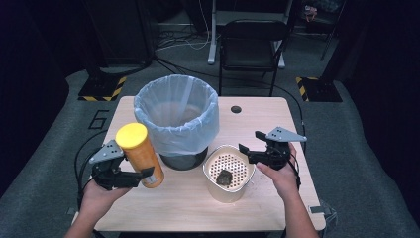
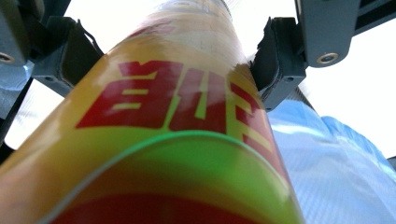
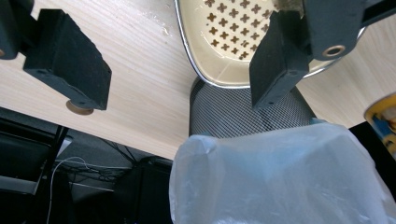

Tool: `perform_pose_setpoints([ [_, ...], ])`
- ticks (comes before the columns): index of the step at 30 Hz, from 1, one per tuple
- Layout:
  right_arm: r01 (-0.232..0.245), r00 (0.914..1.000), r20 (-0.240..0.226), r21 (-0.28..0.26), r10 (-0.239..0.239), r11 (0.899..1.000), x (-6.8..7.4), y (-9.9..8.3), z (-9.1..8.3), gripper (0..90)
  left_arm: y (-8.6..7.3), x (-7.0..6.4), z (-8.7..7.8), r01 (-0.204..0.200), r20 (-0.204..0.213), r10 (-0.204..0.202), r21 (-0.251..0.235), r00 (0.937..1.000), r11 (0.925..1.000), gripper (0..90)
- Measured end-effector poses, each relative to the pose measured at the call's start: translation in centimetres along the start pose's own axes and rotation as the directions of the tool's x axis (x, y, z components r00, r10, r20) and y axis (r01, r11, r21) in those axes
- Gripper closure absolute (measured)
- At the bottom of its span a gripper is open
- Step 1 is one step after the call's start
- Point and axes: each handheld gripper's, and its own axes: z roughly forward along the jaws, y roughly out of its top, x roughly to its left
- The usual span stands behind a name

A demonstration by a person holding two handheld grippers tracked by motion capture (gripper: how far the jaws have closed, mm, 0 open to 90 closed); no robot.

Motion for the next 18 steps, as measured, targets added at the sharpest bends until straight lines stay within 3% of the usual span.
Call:
perform_pose_setpoints([
  [10,-0.006,1.0,-0.002,-0.013,0.006,1.0,-0.1,0.0,-0.3,21.2,2.8,-1.0,-1.2,-0.02,0.017,0.02,0.02,0.9997,0.9996,24.2],
  [18,-0.002,1.0,-0.008,-0.022,0.002,1.0,0.2,0.2,-0.6,21.2,5.6,-2.2,-3.4,-0.029,0.039,0.029,0.008,0.9988,0.9996,24.2],
])
